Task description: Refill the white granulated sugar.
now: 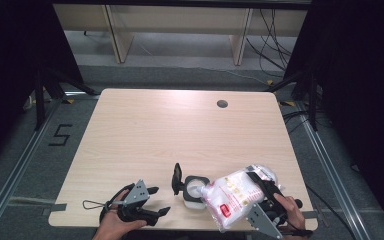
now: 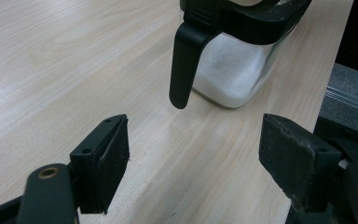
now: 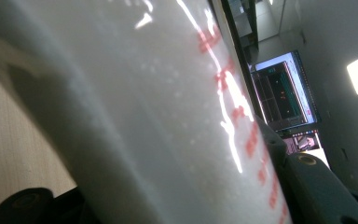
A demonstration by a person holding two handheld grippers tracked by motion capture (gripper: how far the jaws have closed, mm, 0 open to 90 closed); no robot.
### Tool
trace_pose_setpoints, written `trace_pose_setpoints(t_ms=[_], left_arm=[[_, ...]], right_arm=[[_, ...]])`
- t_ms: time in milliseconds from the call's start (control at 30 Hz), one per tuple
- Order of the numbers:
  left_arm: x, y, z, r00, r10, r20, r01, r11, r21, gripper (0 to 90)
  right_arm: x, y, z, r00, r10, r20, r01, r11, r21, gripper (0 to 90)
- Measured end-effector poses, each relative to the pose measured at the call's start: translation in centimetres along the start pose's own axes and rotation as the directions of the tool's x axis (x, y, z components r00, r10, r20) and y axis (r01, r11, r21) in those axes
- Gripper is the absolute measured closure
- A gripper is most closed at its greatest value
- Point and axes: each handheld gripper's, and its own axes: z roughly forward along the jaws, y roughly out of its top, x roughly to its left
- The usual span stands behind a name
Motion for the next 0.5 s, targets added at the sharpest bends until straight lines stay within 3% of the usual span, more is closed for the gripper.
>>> trace_pose_setpoints(t_ms=[67,133,167,200,367,500], left_arm=[[0.0,0.0,0.0,1.0000,-0.001,0.001,0.001,1.0000,0.000,24.0],[0.1,0.0,0.0,1.0000,0.005,0.002,-0.005,1.0000,0.000,24.0],[0.0,0.0,0.0,1.0000,0.002,0.002,-0.002,1.0000,-0.001,23.9],[0.0,0.0,0.0,1.0000,0.000,0.003,0.000,1.0000,-0.002,24.0],[0.0,0.0,0.0,1.0000,-0.001,0.003,0.001,1.0000,0.003,24.0],[0.0,0.0,0.0,1.0000,-0.001,0.002,0.001,1.0000,0.002,24.0]], right_arm=[[-0.4,0.0,0.0,0.9989,-0.045,0.016,0.045,0.999,-0.016,54.5],[-0.3,-0.2,0.1,0.9999,0.016,0.003,-0.016,1.000,-0.021,54.5],[-0.3,-0.3,0.1,0.9996,0.028,0.005,-0.028,0.999,-0.022,54.5],[-0.6,-0.4,0.2,1.0000,0.007,0.004,-0.007,1.000,-0.025,54.6],[-0.7,-1.0,0.0,0.9942,0.107,-0.011,-0.107,0.994,-0.013,54.8],[-0.8,-1.1,0.0,0.9924,0.119,-0.028,-0.120,0.992,-0.023,55.1]])
